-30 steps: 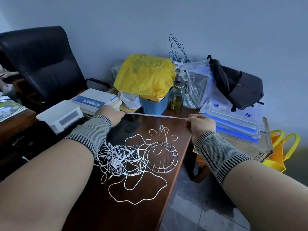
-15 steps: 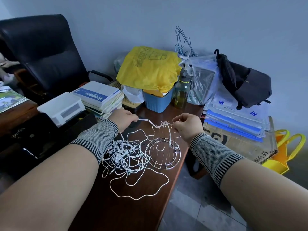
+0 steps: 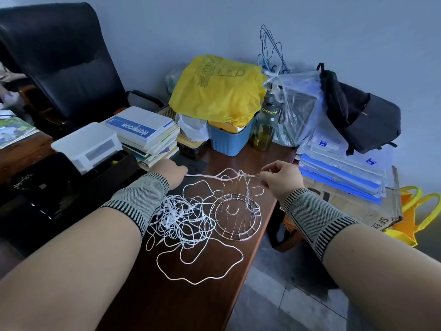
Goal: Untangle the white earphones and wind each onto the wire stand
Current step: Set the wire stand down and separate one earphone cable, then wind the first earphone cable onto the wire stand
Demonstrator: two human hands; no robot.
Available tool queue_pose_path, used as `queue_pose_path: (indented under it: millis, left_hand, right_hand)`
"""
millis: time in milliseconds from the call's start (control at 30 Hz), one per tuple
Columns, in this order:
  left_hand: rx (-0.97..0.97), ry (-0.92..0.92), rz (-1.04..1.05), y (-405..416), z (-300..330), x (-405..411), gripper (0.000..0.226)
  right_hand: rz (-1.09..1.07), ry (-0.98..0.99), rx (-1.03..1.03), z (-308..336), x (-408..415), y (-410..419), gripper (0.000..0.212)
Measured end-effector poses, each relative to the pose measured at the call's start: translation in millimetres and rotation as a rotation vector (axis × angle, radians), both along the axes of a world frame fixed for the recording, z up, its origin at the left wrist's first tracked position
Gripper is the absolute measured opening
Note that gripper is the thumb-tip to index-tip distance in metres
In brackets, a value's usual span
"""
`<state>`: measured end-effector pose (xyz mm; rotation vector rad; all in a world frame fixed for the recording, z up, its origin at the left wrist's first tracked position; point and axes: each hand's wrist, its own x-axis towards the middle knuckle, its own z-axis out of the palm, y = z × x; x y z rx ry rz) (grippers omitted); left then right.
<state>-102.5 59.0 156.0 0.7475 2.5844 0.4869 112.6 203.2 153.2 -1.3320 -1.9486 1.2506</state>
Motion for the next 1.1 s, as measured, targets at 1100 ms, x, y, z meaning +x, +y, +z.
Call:
queue_pose_path:
  millis: [1100]
  left_hand:
    - [0.177,-0.306,-0.342,17,-9,51,0.026]
  right_hand:
    - [0.342,-0.439,0.237,-16,-36,9,0.029]
